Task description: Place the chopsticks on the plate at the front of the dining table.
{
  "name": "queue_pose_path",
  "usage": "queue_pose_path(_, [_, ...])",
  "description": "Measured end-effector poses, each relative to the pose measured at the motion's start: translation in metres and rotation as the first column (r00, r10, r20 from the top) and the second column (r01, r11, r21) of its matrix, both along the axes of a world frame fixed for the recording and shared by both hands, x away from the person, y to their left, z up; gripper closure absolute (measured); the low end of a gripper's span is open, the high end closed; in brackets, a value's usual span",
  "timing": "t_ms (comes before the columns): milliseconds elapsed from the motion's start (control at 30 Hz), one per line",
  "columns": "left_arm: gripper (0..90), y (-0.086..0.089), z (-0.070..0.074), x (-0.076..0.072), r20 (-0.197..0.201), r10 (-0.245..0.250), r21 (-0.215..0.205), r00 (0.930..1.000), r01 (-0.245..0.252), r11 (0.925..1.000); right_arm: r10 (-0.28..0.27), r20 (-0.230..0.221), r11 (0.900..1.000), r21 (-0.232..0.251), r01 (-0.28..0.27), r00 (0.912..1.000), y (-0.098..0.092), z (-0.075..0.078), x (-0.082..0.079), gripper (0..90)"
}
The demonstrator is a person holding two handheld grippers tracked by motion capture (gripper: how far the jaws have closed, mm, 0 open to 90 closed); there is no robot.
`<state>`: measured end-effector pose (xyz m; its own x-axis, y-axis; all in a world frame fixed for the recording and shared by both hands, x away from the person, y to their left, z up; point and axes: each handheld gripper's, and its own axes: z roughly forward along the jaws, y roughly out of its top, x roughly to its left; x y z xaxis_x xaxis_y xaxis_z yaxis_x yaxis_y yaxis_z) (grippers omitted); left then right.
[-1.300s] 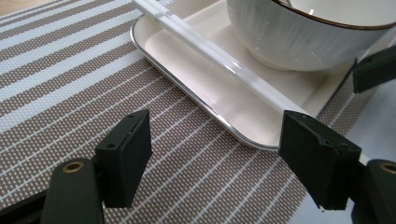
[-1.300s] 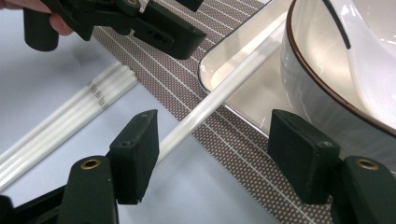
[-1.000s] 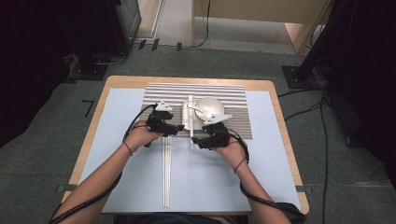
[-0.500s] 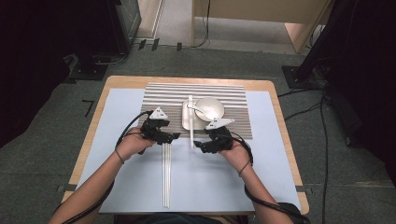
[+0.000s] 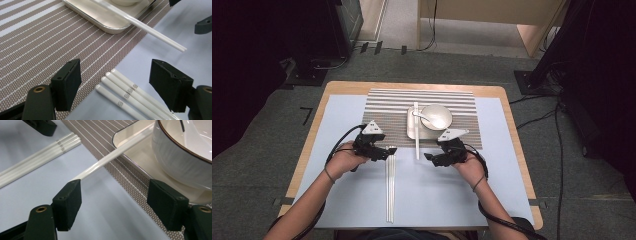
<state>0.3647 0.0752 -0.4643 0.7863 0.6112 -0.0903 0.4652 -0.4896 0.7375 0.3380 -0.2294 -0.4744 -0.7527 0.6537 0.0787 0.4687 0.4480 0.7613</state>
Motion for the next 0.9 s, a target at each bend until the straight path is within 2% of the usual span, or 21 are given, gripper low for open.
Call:
queue_pose_path(167, [25.2, 0.01, -0.001, -0.007, 0.013, 0.01, 0.014, 0.9999, -0.01, 0.9998, -0.005, 0.002, 1.0, 0.0, 0.005, 1.0, -0.01, -0.002, -0.004, 27.8])
queue_pose_path(567, [25.2, 0.033, -0.012, -0.022, 0.026, 0.053, 0.006, 0.9982, -0.053, 0.9986, -0.021, 0.026, 1.0, -0.018, 0.021, 0.9995, -0.028, -0.006, -0.01, 27.8])
queue_pose_path(900, [25.2, 0.055, -0.019, -0.026, 0.045, 0.088, 0.019, 0.9951, -0.089, 0.9958, -0.063, 0.027, 0.998, -0.008, 0.063, 0.9977, -0.05, -0.015, -0.012, 27.2])
